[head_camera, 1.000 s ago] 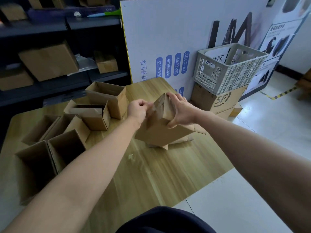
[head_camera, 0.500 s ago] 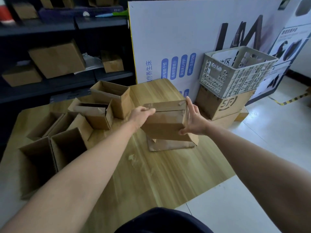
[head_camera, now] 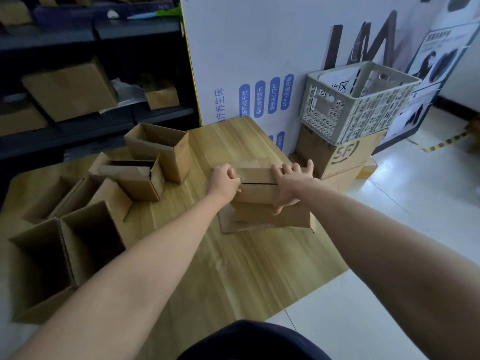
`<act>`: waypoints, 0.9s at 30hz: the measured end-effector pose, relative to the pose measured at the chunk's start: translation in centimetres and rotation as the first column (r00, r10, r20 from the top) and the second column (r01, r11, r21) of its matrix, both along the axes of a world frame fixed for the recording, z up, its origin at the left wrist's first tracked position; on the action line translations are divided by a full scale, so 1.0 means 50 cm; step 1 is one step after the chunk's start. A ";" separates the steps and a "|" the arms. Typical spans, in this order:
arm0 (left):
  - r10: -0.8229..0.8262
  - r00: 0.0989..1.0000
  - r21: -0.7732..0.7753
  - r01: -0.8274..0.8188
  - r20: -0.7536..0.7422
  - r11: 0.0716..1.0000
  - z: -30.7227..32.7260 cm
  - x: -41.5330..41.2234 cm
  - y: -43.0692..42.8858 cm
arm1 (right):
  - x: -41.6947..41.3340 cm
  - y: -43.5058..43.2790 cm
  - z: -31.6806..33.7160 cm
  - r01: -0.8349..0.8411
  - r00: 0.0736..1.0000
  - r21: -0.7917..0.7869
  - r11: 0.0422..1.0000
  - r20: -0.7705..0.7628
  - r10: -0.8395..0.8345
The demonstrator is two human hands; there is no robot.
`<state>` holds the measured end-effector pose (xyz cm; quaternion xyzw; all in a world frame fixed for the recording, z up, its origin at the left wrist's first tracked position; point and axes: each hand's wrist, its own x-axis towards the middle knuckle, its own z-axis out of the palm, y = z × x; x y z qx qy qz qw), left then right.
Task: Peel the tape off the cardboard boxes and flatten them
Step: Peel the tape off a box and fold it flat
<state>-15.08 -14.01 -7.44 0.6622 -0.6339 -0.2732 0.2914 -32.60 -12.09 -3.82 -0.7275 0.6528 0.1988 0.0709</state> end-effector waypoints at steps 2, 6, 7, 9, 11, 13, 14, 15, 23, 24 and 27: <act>0.118 0.962 0.059 -0.107 -0.246 0.993 -0.008 0.025 -0.002 | -0.007 0.002 -0.020 -0.030 0.999 -0.030 0.999 -0.017 0.030; 0.385 0.706 0.228 -0.311 -0.594 0.923 -0.010 0.076 -0.023 | -0.004 -0.014 -0.010 -0.079 0.984 -0.079 0.994 0.152 0.091; 0.430 0.651 0.261 -0.344 -0.625 0.902 -0.006 0.082 -0.028 | -0.001 -0.021 0.001 -0.098 0.979 -0.095 0.991 0.172 0.113; 0.500 0.537 0.318 -0.399 -0.679 0.860 0.006 0.092 -0.037 | -0.001 -0.034 0.019 -0.127 0.972 -0.129 0.984 0.183 0.149; 0.548 0.415 0.371 -0.434 -0.726 0.821 0.020 0.103 -0.046 | -0.001 -0.040 0.031 -0.132 0.969 -0.153 0.979 0.186 0.160; 0.574 0.338 0.413 -0.442 -0.746 0.796 0.036 0.108 -0.052 | 0.010 -0.046 0.041 -0.142 0.966 -0.175 0.974 0.191 0.175; 0.589 0.300 0.432 -0.452 -0.750 0.780 0.043 0.111 -0.051 | 0.017 -0.049 0.046 -0.151 0.963 -0.184 0.971 0.194 0.187; 0.608 0.268 0.455 -0.459 -0.748 0.763 0.049 0.123 -0.052 | 0.021 -0.052 0.051 -0.159 0.960 -0.190 0.969 0.198 0.196; 0.645 0.354 0.351 -0.616 -0.677 0.705 0.062 0.240 -0.016 | -0.045 -0.069 0.072 0.017 0.990 -0.284 0.959 0.140 0.024; 0.625 0.517 0.261 -0.609 -0.585 0.749 0.055 0.219 -0.002 | -0.031 -0.072 0.073 0.023 0.988 -0.323 0.946 0.151 0.028; 0.462 0.806 0.079 -0.469 -0.370 0.880 0.019 0.177 0.038 | 0.005 -0.074 0.076 0.022 0.981 -0.401 0.916 0.187 0.058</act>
